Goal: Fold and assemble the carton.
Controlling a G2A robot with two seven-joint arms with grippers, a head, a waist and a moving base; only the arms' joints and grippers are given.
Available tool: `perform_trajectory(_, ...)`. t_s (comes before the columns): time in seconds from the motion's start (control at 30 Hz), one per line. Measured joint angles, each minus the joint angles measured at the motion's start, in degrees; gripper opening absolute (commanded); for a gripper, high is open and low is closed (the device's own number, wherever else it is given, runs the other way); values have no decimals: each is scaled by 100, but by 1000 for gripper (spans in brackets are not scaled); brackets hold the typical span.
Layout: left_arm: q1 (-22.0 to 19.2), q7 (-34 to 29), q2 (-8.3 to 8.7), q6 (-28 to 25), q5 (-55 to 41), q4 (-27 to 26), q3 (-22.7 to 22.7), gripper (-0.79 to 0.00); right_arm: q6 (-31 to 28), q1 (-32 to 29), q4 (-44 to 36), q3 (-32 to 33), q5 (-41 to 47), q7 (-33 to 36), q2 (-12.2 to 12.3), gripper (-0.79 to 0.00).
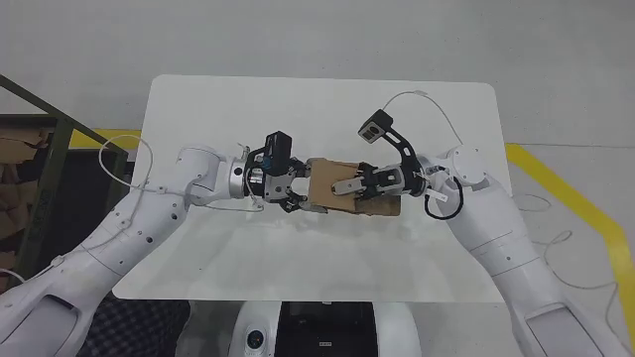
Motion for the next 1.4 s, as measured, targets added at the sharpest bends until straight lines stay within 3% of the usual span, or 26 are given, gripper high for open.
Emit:
perform_trajectory(0.07, -18, 21, 10, 0, -12, 10, 27, -323, -2, 5, 15, -4, 2, -6, -3, -785)
perform_trajectory(0.1, -28, 29, 17, 0, -20, 16, 43, -339, -3, 8, 24, -6, 4, -12, -5, -714)
perform_trajectory(0.13, -35, 33, 21, 0, -27, 18, 53, -339, -4, 10, 30, -6, 6, -17, -6, -603)
perform_trajectory(0.2, -41, 37, 32, 0, -46, 27, 70, -369, -13, 15, 43, -1, 6, -36, -7, -234)
perform_trajectory(0.23, -42, 39, 35, 0, -60, 32, 76, -394, -18, 18, 49, 8, 6, -50, -7, -111)
perform_trajectory(0.33, -38, 52, 42, 0, -120, 52, 93, -403, -24, 20, 53, 53, 2, -81, 2, 0)
perform_trajectory(0.77, 9, 183, 51, 0, -322, 247, 114, -419, 1, -83, -152, 474, -95, -135, 120, 0)
perform_trajectory(1.07, 101, 228, 48, 35, -381, 593, -86, -413, 243, -555, -759, 1526, -754, -212, 448, 0)
perform_trajectory(1.1, 117, 230, 39, 79, -364, 619, -114, -413, 288, -665, -927, 1675, -892, -268, 493, -169)
perform_trajectory(1.13, 131, 232, 31, 117, -348, 634, -132, -409, 325, -753, -1071, 1771, -991, -300, 524, -437)
perform_trajectory(1.2, 163, 244, 9, 180, -316, 667, -155, -406, 413, -968, -1442, 1923, -1189, -347, 581, -770)
perform_trajectory(1.4, 169, 248, -64, 194, -277, 782, -198, -406, 595, -1473, -2262, 1965, -1849, -513, 675, -785)
